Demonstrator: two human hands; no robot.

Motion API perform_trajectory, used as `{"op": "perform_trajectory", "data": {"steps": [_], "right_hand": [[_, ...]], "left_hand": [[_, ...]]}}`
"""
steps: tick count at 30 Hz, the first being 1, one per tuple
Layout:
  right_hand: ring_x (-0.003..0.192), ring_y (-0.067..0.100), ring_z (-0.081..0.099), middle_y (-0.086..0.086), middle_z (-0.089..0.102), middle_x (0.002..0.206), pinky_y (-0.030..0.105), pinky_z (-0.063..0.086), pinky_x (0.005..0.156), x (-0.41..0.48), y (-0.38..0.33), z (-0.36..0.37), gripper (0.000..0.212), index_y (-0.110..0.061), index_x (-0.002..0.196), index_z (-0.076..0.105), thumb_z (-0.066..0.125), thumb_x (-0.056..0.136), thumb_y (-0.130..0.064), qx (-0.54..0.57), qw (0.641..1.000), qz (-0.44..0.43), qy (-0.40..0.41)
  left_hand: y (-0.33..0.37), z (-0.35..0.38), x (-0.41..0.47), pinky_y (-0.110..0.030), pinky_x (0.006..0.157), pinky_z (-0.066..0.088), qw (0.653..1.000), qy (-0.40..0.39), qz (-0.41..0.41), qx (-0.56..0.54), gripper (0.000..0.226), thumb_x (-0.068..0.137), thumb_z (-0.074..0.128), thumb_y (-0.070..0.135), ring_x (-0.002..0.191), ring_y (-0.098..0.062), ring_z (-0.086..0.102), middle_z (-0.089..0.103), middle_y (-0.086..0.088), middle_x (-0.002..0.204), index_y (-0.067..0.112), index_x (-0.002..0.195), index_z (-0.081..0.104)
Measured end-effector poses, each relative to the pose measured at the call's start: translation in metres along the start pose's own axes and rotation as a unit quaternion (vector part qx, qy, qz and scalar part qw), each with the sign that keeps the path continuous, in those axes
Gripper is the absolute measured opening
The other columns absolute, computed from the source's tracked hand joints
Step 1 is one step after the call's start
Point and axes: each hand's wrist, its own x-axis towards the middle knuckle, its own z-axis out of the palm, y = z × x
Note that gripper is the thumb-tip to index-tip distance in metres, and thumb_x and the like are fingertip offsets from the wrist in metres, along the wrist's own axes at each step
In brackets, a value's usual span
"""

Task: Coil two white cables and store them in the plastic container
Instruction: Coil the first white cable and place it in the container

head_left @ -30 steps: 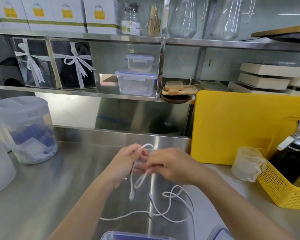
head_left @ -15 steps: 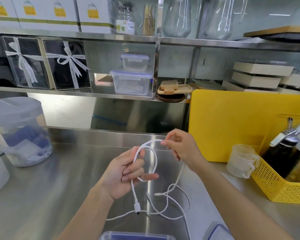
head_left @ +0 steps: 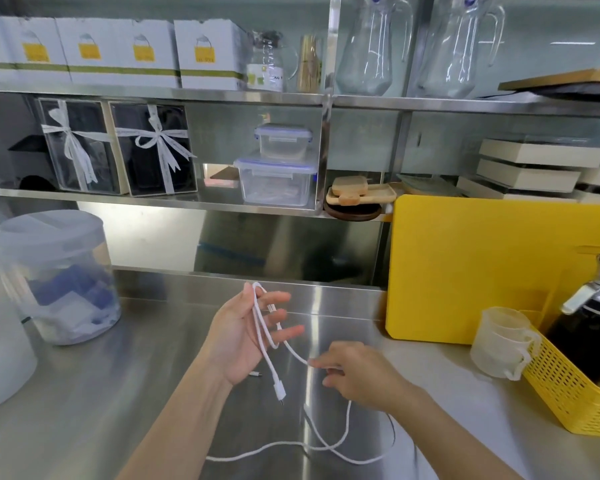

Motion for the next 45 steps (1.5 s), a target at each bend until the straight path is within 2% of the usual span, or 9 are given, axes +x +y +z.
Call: {"op": "perform_trajectory", "data": {"steps": [4,7,15,20,24,27,36,41,45], "right_hand": [[0.096,0.029,0.058,0.005,0.065,0.103,0.035,0.041,0.068,-0.011,-0.035,-0.025,0.031,-0.024,0.106,0.064,0.051,0.085,-0.007,-0.172,0.978,-0.106,-0.051],[0.085,0.029,0.058,0.003,0.065,0.095,0.034,0.037,0.059,-0.020,-0.057,-0.042,0.017,-0.014,0.085,0.061,0.050,0.080,-0.001,-0.166,0.963,-0.211,0.005],[0.079,0.019,0.058,0.004,0.067,0.084,0.038,0.050,0.071,-0.014,-0.056,-0.060,0.013,-0.010,0.085,0.065,0.064,0.083,-0.022,-0.015,0.973,-0.182,0.138],[0.056,-0.001,0.049,-0.016,0.053,0.058,0.013,0.037,0.049,-0.005,-0.043,-0.065,0.020,-0.022,0.070,0.058,0.077,0.071,-0.028,0.156,0.980,-0.099,0.077],[0.049,0.002,0.048,-0.016,0.058,0.055,0.014,0.040,0.046,-0.009,-0.022,-0.064,0.013,-0.023,0.077,0.059,0.072,0.077,-0.026,0.288,0.955,-0.078,-0.003],[0.044,0.011,0.044,-0.009,0.056,0.050,0.021,0.038,0.042,-0.020,-0.004,-0.059,0.011,-0.023,0.075,0.060,0.069,0.081,-0.020,0.377,0.924,-0.067,-0.021],[0.043,0.003,0.046,-0.003,0.058,0.058,0.014,0.036,0.041,-0.025,0.013,-0.042,0.019,-0.025,0.074,0.058,0.061,0.086,-0.011,0.408,0.881,-0.012,0.239],[0.062,0.001,0.054,-0.012,0.060,0.078,0.011,0.044,0.058,-0.030,0.027,-0.022,0.043,-0.047,0.099,0.057,0.055,0.089,-0.005,0.294,0.908,-0.048,0.294],[0.056,0.011,0.049,0.000,0.056,0.072,0.015,0.040,0.051,-0.038,0.045,-0.006,0.050,-0.020,0.126,0.050,0.054,0.084,0.008,0.046,0.928,-0.083,0.359]], "left_hand": [[-0.006,-0.003,0.000,-0.050,0.061,0.059,0.995,0.028,-0.019,0.098,0.030,0.100,0.033,0.030,0.093,-0.039,0.070,0.071,-0.009,0.113,0.010,0.081,0.045],[-0.016,0.006,-0.005,-0.039,0.050,0.057,0.982,0.030,-0.035,0.181,0.030,0.100,0.031,0.032,0.082,-0.032,0.072,0.068,-0.001,0.115,0.011,0.080,0.038],[-0.027,0.024,-0.020,-0.021,0.039,0.032,0.909,-0.056,-0.061,0.409,0.027,0.098,0.033,0.022,0.033,-0.014,0.040,0.055,-0.006,0.053,0.002,0.093,0.051],[-0.012,0.029,-0.020,-0.019,0.038,0.016,0.914,-0.120,-0.104,0.373,0.045,0.101,0.030,0.032,0.029,-0.006,0.020,0.043,0.001,0.039,0.020,0.061,0.048],[0.007,0.019,-0.015,-0.015,0.034,0.018,0.888,-0.162,-0.161,0.399,0.041,0.100,0.034,0.029,0.027,-0.005,0.019,0.038,0.004,0.032,0.012,0.072,0.059],[0.011,0.012,-0.016,-0.013,0.033,0.019,0.884,-0.183,-0.213,0.374,0.041,0.097,0.040,0.030,0.026,-0.004,0.018,0.035,0.006,0.031,0.015,0.064,0.058],[-0.004,0.012,-0.012,-0.014,0.032,0.027,0.964,-0.210,-0.144,0.078,0.027,0.087,0.050,0.033,0.027,0.000,0.027,0.033,0.011,0.035,0.014,0.067,0.053],[0.000,0.015,-0.011,-0.014,0.034,0.028,0.980,-0.182,-0.073,-0.046,0.038,0.094,0.034,0.030,0.035,-0.006,0.018,0.021,0.007,0.044,0.014,0.067,0.057],[0.014,0.016,-0.011,-0.012,0.033,0.024,0.987,-0.123,-0.040,-0.096,0.036,0.092,0.036,0.029,0.036,-0.006,0.016,0.019,0.007,0.046,0.016,0.066,0.057]]}}
